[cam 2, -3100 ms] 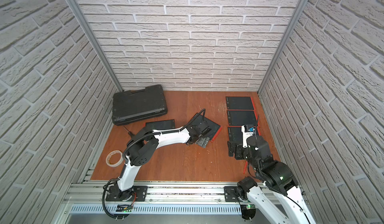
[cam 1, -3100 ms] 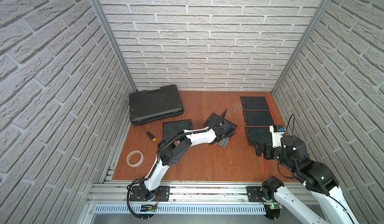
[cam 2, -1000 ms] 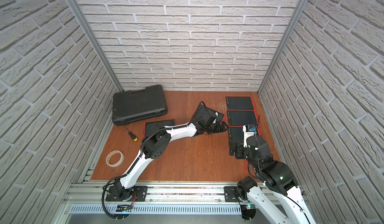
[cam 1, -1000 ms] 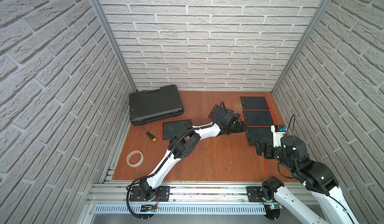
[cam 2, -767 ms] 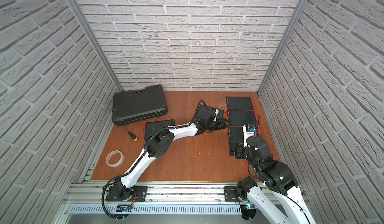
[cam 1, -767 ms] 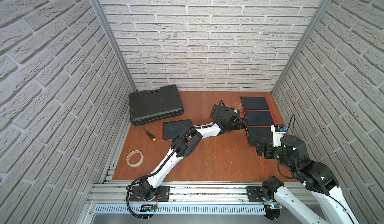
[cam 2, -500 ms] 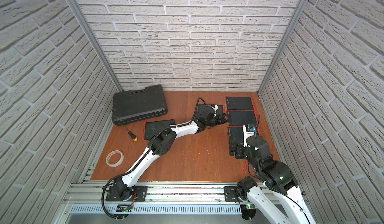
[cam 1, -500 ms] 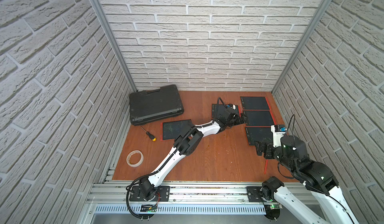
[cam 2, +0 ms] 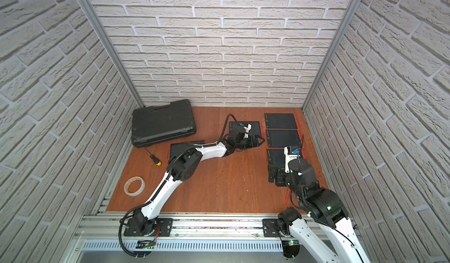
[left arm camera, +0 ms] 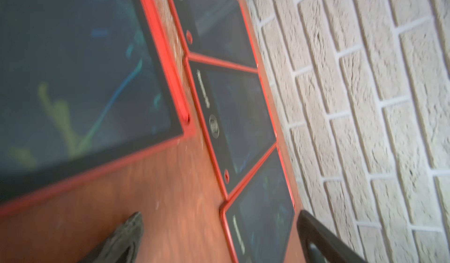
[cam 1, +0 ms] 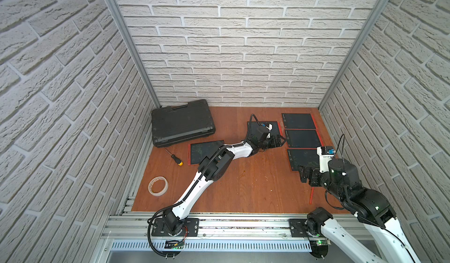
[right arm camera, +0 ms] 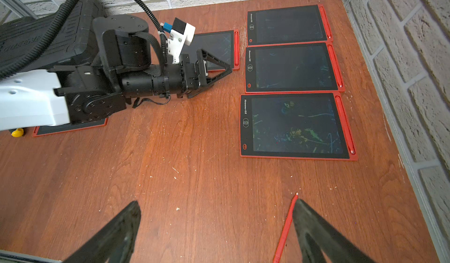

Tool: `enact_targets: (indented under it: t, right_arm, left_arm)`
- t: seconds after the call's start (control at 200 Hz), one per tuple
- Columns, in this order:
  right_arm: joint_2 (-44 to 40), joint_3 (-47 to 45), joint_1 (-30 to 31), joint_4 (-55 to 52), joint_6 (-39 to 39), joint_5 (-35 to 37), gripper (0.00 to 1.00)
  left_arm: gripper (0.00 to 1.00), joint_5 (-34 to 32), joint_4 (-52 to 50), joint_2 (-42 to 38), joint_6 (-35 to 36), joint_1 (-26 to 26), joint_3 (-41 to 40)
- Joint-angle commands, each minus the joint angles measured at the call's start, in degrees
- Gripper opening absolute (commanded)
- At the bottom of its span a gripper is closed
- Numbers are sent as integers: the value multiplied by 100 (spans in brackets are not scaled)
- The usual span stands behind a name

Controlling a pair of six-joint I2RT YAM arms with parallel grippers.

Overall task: Place the stylus back onto the writing tablet
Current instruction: Move the writing tablet to the center of the board.

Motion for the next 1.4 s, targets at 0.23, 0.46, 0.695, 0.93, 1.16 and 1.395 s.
enact_targets:
  t: [0.23,0.46,0.695,0.93,1.16,1.395]
  right_arm:
    - [63,-43,-42,231,-24,-37,96]
    - [42,-52,-51,240,-26,-26,95]
    - [41,-51,-52,235,-25,-29,95]
    - [40,-51,-59,240,-27,-40,95]
    - [43,-47,-59,240,-36,-61,95]
    - [63,-58,-59,240,-41,-84,95]
  left_arm:
    - [98,-729,-1844,-2251,1095,42,-1732]
    - [98,-2376,-4461,-2924,895,85,-1799]
    - [98,-3345,-5684,-3177,583,324,-1915]
    - [96,-3695,-5944,-3774,824,804,-2598]
    - [98,-3619,-5823,-4660,1183,1786,-3607]
    - [98,-3152,-5327,-5169,1748,2843,-4254]
